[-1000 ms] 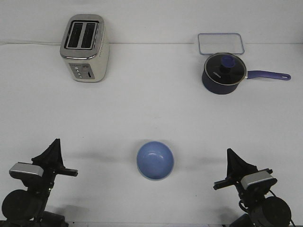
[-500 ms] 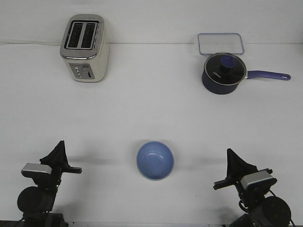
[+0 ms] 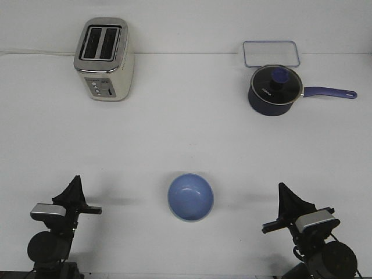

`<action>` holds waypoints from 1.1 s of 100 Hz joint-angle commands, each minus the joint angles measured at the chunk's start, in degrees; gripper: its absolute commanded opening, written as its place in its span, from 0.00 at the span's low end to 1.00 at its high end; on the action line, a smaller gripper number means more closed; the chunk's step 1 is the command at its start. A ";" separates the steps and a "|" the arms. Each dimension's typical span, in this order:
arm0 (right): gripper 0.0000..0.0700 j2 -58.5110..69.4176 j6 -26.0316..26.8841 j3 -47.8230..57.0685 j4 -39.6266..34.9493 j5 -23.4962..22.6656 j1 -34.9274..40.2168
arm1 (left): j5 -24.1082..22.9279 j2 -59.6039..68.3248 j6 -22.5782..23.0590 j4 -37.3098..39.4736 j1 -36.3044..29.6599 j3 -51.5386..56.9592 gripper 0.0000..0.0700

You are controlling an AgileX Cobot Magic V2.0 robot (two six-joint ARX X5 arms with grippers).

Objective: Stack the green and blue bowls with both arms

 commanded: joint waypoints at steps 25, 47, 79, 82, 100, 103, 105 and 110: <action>0.00 0.04 0.55 0.00 0.52 -0.04 0.31 | -0.04 -0.07 -0.20 0.57 0.04 -1.09 0.02; 0.00 0.04 0.55 0.00 0.52 -0.04 0.31 | -0.04 -0.07 -0.20 0.55 0.04 -1.09 0.02; 0.00 0.00 -4.35 -0.09 0.22 0.55 -1.14 | -0.04 -0.07 -0.20 0.55 0.04 -1.09 0.02; 0.00 0.00 -5.95 -0.37 0.31 0.55 -2.38 | -0.04 -0.07 -0.20 0.57 0.04 -1.09 0.02; 0.00 -0.46 -13.53 -5.42 4.98 -4.76 -16.06 | -0.04 -0.07 -0.20 0.57 0.04 -1.09 0.02; 0.00 -0.81 -14.88 -6.78 5.99 -6.64 -18.27 | -0.04 -0.07 -0.20 0.57 0.04 -1.09 0.02; 0.00 -1.14 -15.78 -7.80 6.69 -7.96 -19.65 | -0.04 -0.07 -0.20 0.57 0.04 -1.09 0.02; 0.00 -2.25 -18.21 -10.56 8.35 -10.95 -22.53 | -0.04 -0.07 -0.20 0.57 0.04 -1.09 0.02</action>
